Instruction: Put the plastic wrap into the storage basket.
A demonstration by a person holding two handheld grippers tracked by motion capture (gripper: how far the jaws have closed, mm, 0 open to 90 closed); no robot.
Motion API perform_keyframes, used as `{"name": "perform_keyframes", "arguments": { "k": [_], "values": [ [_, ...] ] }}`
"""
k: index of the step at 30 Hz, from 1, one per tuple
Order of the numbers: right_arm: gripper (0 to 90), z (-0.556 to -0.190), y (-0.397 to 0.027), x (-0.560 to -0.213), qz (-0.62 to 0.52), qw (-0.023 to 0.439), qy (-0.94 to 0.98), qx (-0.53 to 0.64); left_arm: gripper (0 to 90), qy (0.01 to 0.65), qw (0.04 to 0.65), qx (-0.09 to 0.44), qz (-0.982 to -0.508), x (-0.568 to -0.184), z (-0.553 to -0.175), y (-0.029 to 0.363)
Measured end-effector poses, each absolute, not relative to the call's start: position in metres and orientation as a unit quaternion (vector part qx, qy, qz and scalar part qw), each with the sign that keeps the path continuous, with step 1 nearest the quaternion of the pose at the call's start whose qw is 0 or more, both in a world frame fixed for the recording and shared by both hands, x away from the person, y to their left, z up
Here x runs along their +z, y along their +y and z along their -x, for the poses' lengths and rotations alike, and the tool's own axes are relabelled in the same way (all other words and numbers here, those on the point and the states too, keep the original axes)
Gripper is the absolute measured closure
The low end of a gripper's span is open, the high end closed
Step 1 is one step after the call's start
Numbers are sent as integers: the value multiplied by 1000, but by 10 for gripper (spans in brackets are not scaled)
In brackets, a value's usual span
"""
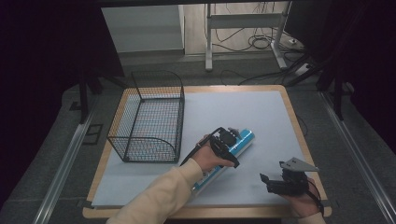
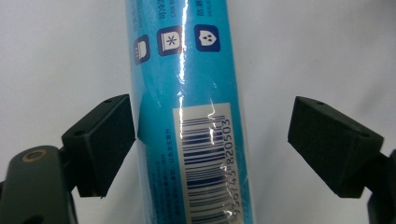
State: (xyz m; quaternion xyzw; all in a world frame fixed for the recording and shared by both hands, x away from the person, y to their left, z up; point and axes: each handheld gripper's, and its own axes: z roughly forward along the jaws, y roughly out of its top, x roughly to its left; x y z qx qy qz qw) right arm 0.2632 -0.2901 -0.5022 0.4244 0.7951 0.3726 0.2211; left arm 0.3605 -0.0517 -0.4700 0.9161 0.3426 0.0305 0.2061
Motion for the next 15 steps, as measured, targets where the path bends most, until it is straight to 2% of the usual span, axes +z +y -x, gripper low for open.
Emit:
{"name": "perform_keyframes", "arguments": {
  "k": [15],
  "values": [
    [120,-263,-289,-502,-423,222,796,373,141,354,173,19,-919,-490,-368,-53]
  ]
}}
